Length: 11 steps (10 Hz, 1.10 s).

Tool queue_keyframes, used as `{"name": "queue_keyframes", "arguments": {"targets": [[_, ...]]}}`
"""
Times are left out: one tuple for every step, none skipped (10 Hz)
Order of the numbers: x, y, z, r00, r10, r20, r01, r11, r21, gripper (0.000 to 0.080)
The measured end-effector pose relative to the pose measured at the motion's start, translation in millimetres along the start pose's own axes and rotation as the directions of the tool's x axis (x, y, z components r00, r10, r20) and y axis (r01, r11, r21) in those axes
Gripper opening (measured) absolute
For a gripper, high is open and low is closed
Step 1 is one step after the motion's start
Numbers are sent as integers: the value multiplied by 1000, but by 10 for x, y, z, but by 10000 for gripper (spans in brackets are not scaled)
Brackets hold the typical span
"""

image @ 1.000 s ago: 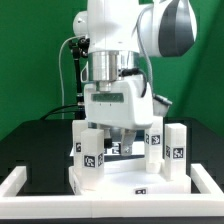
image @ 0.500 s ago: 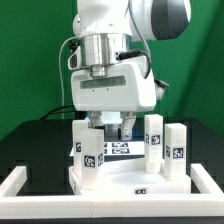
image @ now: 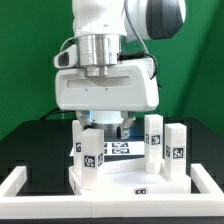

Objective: Assemble desk

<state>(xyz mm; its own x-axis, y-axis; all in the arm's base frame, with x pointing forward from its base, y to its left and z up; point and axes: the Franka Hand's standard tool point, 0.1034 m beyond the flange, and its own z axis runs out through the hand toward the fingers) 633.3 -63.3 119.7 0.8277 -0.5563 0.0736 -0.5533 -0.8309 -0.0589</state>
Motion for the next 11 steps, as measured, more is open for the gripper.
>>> {"name": "queue_keyframes", "arguments": {"targets": [[11,55,44,991,-130,7,131,991,-14,649],[35,80,88,979,-204,11,204,979,-17,649],[105,89,90,973,-232,6,232,972,-19,649],[223,99,82,971,-237,-2,237,971,-18,649],[316,88,93,980,-201,-7,201,979,-21,649],[330,64,91,982,-186,-12,186,982,-21,649],[330,75,95,983,-185,-11,185,983,-22,649],[332,79,95,983,-184,-11,184,983,-22,562],[333,80,94,983,-184,-11,183,983,-22,425],[333,81,94,983,-183,-11,183,983,-22,425],[334,84,95,984,-179,-11,179,984,-23,288]]}}
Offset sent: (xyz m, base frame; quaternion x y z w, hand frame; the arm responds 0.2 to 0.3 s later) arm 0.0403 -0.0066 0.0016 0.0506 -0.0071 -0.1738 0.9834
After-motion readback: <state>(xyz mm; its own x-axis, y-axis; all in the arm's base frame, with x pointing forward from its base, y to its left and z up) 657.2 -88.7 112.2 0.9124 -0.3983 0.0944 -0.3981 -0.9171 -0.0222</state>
